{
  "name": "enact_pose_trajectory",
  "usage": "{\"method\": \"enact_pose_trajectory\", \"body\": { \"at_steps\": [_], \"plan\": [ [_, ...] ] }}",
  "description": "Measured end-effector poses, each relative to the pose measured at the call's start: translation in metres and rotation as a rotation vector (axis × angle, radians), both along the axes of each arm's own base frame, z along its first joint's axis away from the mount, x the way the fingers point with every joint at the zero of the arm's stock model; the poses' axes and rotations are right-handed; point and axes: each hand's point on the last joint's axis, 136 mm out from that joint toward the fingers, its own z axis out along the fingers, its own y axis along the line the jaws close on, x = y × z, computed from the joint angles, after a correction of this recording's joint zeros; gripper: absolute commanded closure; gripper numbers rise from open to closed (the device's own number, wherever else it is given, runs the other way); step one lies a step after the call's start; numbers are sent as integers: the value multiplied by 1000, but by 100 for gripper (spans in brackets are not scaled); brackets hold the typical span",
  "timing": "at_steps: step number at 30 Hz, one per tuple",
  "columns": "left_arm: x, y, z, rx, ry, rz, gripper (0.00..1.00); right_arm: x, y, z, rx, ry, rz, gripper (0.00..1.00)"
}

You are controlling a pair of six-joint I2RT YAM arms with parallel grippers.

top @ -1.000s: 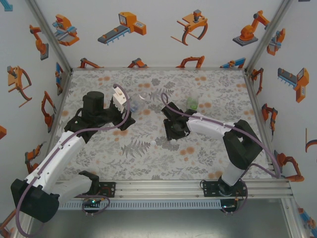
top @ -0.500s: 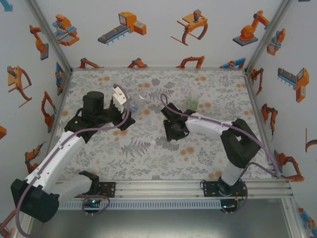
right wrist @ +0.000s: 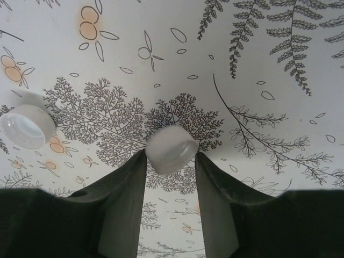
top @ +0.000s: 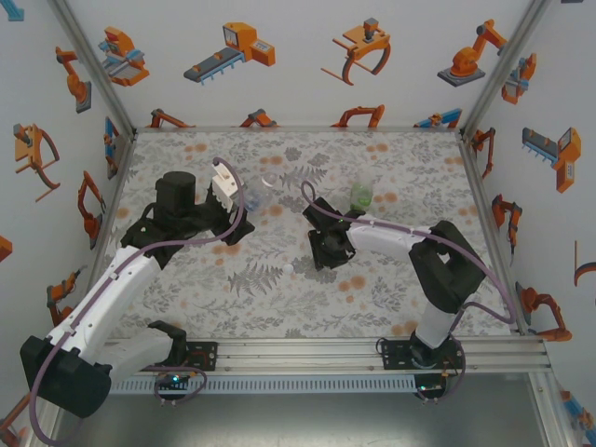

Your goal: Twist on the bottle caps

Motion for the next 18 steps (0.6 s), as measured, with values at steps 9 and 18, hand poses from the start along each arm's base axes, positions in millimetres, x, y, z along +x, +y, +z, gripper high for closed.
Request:
{"method": "enact_pose_trajectory", "body": {
  "at_steps": [9, 18],
  "plan": [
    [0, 0, 0, 2, -1, 3, 99, 3, 6, 1, 33, -6, -13, 60],
    [0, 0, 0, 2, -1, 3, 99, 12, 10, 16, 23, -34, -8, 56]
  ]
}}
